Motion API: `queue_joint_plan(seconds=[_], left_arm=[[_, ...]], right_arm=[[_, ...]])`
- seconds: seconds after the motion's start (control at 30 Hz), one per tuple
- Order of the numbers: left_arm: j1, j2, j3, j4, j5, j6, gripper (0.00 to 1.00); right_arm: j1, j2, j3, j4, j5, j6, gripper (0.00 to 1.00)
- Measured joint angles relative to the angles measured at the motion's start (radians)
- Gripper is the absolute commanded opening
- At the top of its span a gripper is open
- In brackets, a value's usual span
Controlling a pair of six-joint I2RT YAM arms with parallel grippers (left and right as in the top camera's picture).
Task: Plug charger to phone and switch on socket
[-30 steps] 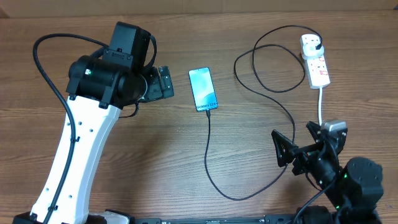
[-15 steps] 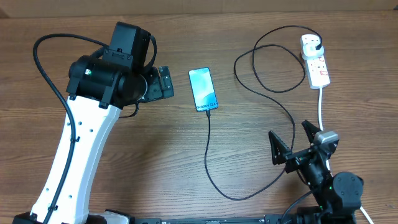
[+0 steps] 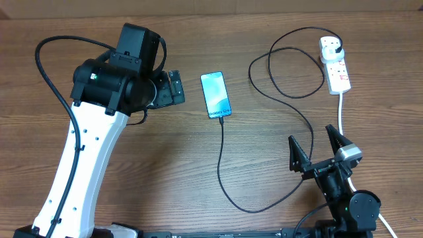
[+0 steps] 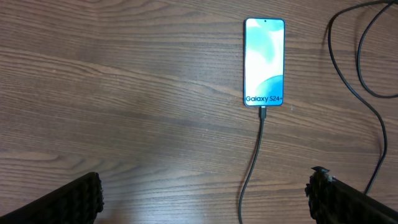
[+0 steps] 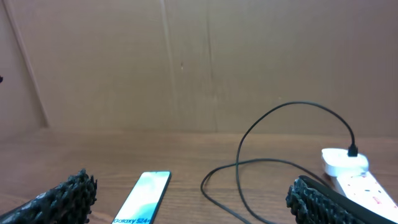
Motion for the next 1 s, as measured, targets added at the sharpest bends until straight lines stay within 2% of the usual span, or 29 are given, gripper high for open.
queue_joint_plan(seconds=[0.2,0.37,0.67,1.0], left_arm=[[0.0,0.0,0.0,0.0,0.0,0.0,0.99],[0.0,0.0,0.0,0.0,0.0,0.0,0.99],[0.0,0.0,0.0,0.0,0.0,0.0,1.0],[0.0,0.0,0.0,0.0,0.0,0.0,0.99]], right_arm=[[0.0,0.0,-0.054,0.098,0.014,-0.006,1.0],[0.0,-0.001,-0.064,0.106,0.016,-0.042,1.0],[0.0,-0.002,-0.064,-0.054,0.019,-0.082,1.0],[0.0,-0.002,-0.064,-0.063,0.051,-0.118,1.0]])
